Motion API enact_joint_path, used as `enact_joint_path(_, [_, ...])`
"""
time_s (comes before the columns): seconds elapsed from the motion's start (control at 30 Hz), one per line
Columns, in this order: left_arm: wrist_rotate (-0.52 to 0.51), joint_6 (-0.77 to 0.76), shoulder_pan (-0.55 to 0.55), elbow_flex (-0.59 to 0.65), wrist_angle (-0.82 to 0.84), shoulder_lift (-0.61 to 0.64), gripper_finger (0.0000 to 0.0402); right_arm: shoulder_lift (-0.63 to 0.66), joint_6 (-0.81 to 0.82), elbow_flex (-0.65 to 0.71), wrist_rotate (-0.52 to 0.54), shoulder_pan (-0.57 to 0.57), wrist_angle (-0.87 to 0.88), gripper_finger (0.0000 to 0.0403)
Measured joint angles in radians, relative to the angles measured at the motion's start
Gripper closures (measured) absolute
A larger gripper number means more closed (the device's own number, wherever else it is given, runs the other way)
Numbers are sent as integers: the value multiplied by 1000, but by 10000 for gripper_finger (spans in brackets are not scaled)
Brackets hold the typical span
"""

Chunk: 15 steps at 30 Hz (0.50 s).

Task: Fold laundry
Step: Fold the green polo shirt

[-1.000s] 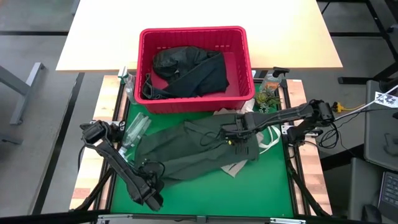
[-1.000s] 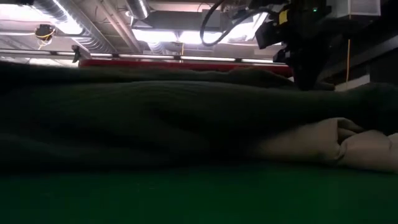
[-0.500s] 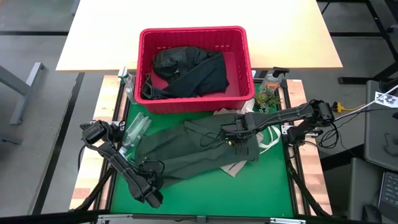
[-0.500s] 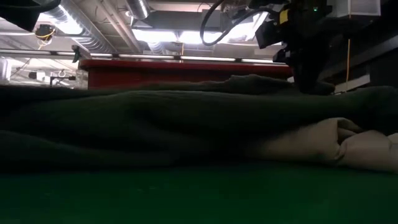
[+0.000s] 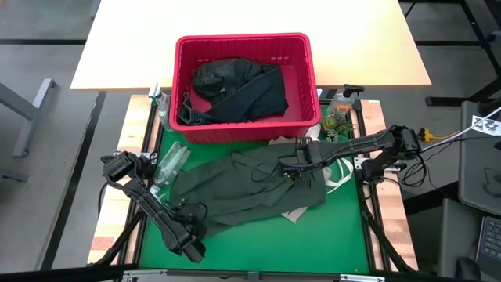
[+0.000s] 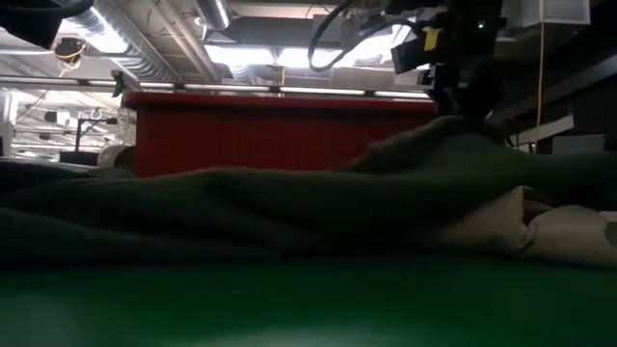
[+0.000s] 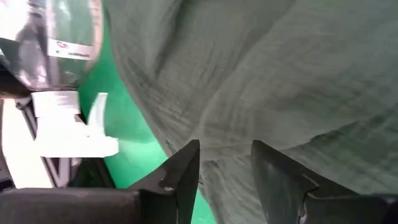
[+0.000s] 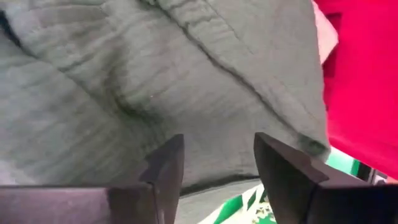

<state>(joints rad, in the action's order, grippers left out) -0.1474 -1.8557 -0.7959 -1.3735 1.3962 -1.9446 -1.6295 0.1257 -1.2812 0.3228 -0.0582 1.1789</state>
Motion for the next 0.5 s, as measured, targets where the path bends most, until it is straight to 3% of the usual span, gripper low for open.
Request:
enact_joint_path(0.23, [-25,7,4,0,-33,0,284,0,-4,-1,-1,0,8,206])
enact_joint_path(0.5, [-80,8,7,-8,-24,0,305,-2,-55,-162,11,0,237,207])
